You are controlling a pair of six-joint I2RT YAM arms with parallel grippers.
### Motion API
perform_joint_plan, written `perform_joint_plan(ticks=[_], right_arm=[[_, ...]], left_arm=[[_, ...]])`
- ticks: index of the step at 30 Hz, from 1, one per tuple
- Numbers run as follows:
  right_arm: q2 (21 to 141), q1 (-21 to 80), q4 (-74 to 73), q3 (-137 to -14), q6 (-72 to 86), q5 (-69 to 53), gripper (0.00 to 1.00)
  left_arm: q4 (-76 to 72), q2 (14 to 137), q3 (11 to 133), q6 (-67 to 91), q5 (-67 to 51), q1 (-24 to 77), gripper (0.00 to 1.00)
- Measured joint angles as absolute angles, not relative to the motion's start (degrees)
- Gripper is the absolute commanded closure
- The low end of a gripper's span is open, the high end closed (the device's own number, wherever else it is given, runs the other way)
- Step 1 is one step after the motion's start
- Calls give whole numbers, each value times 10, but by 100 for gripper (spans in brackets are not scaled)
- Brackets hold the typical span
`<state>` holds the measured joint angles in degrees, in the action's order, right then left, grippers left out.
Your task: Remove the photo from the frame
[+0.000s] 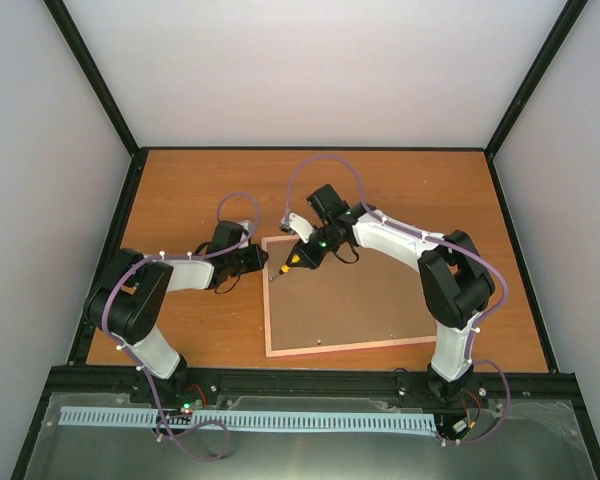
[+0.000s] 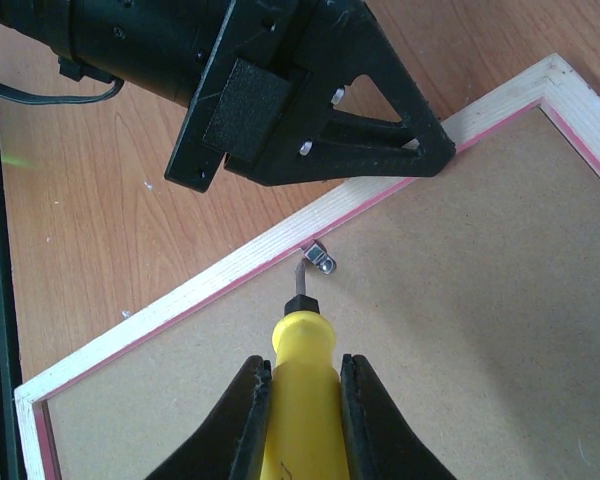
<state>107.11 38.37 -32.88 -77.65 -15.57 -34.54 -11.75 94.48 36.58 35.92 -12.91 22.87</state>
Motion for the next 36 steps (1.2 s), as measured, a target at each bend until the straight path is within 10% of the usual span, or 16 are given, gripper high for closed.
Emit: perform_joint_plan(ticks=[36], right_arm=[[1055,402,-297,-781,-80,-190,97]], left_arm=[[-119,945,366,361,-130,228,99]])
